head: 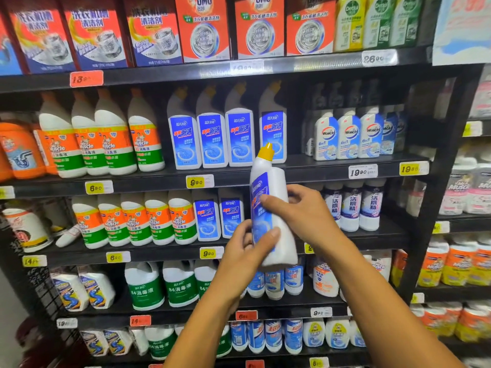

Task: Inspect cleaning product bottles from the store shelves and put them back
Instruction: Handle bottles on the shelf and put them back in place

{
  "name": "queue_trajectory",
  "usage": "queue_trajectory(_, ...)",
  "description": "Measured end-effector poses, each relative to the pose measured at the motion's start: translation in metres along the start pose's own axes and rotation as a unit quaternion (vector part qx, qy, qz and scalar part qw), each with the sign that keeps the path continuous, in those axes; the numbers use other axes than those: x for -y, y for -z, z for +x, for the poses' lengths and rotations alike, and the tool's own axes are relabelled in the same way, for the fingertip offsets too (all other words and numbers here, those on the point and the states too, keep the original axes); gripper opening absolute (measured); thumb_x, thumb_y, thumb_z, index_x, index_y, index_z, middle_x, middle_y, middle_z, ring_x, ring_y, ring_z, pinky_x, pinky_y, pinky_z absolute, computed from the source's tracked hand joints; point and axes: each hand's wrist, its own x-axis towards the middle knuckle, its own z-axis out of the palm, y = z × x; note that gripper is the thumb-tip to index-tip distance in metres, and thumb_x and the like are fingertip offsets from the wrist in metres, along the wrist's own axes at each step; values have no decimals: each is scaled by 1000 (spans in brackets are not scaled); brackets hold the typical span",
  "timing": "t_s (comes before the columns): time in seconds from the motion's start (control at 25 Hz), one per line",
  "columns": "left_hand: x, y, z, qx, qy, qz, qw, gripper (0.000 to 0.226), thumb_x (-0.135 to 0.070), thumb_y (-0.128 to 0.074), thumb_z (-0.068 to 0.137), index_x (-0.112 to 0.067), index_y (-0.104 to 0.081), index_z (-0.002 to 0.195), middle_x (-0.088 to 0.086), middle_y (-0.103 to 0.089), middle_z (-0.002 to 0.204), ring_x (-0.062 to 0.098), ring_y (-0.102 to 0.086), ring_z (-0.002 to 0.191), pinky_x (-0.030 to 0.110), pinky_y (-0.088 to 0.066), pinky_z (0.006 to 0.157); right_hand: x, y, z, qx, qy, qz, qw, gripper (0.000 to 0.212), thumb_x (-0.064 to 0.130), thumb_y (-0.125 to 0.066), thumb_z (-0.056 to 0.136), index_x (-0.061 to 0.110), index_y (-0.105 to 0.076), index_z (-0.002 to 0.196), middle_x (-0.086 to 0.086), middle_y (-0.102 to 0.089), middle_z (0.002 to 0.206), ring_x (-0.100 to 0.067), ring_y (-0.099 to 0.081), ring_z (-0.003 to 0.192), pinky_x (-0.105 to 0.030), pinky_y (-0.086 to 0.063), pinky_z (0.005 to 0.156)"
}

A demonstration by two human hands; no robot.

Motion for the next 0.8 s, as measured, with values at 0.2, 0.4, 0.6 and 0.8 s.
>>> queue_trajectory(0.2, -19, 16, 5, 18, 37, -84, 996, 49, -34, -65, 79, -13, -59, 123, 5, -74, 114, 18, -71, 101, 31, -60, 71, -7, 16, 8, 71, -123, 262, 954, 28, 28, -71, 84, 9, -69, 104, -15, -76, 105, -30, -74, 96, -45, -60, 84)
queue_trajectory(0.4, -16, 17, 8, 12, -3, -58, 998, 42, -25, -66, 83, -20, -59, 124, 6, -75, 110, 21, -73, 99, 24, -57, 64, -13, 24, 8, 129, -63, 302, 942, 40, 27, -65, 84, 10, -65, 120, -14, -71, 120, -27, -70, 104, -45, -55, 92)
queue_trajectory(0.6, -8, 17, 10, -6, -35, -58, 998, 41, -22, -65, 78, -22, -59, 119, 5, -77, 104, 20, -73, 97, 26, -59, 68, -12, 23, 8, 108, -10, 208, 972, 41, 35, -67, 79, 21, -66, 118, -2, -75, 113, -18, -72, 100, -27, -57, 75)
queue_trajectory(0.8, -6, 20, 10, -10, -46, -54, 997, 42, -19, -65, 78, -21, -58, 120, 7, -76, 106, 23, -73, 99, 29, -60, 71, -6, 22, 8, 116, 1, 186, 976, 42, 40, -69, 78, 20, -67, 115, -2, -75, 110, -18, -73, 101, -24, -58, 70)
